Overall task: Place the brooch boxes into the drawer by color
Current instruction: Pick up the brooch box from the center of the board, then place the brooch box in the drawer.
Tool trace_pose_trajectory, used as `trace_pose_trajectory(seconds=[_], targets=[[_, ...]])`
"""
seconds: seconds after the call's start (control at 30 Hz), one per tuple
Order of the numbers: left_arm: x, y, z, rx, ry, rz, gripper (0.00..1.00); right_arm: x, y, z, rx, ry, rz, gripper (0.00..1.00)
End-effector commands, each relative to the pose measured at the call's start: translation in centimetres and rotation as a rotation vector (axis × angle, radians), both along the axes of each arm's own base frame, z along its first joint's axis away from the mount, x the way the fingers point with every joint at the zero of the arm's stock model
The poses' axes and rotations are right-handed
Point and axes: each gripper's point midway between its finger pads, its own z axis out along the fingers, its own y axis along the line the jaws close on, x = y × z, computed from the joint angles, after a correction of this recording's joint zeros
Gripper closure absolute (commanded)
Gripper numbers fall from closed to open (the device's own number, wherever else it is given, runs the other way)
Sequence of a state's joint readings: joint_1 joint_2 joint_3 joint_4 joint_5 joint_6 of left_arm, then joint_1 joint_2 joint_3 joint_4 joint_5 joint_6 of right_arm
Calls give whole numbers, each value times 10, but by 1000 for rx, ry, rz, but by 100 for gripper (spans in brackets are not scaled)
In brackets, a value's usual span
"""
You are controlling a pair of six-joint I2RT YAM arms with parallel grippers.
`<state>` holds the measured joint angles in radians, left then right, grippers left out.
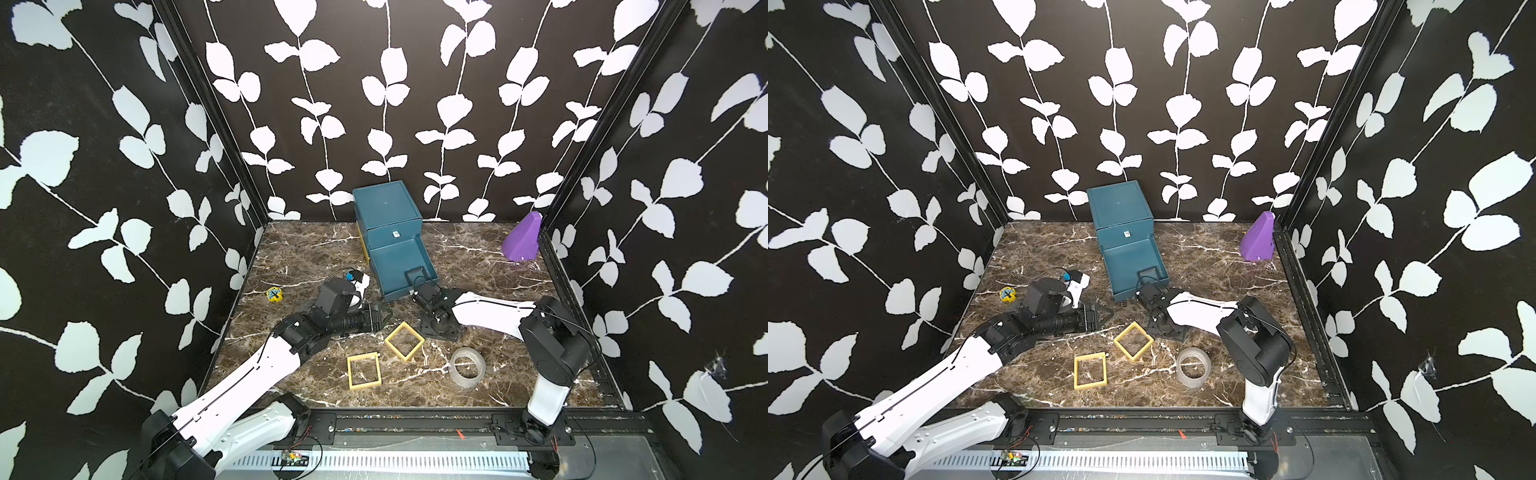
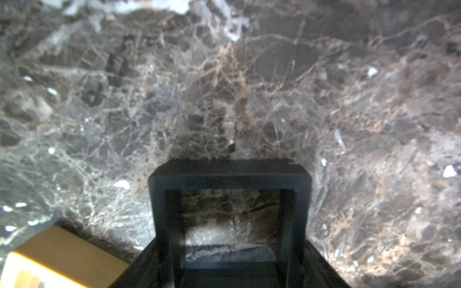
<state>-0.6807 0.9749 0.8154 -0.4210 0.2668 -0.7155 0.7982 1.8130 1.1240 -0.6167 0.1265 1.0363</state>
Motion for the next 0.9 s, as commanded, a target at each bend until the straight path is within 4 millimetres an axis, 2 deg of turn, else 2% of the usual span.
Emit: trace_pose_trajectory(seconds=[0.0,0.07,0.23,0.37,0.47,0.6,0.77,0.87], targets=[[3,3,12,-20,-35,25,41,3,-5,17,-32,-27,14,39],[4,6,12,-14,-35,37,41,6,-5,36,-29,-65,40,41],[9,12,18,-6,-54,75,41,15,2,100,-52,-193,162,41],[19,22,29,6,-90,132,41,25,19,151,-59,-288,268,41],[27,30,39,-15,-114,178,40,35,37,175,-33,-329,340,41],[39,39,46,-43,-118,245,41,53,69,190,-11,-344,434,41],[50,49,50,-65,-110,307,40,76,97,193,-7,-356,485,41],[52,52,52,-69,-112,320,40,89,109,186,5,-341,488,41]])
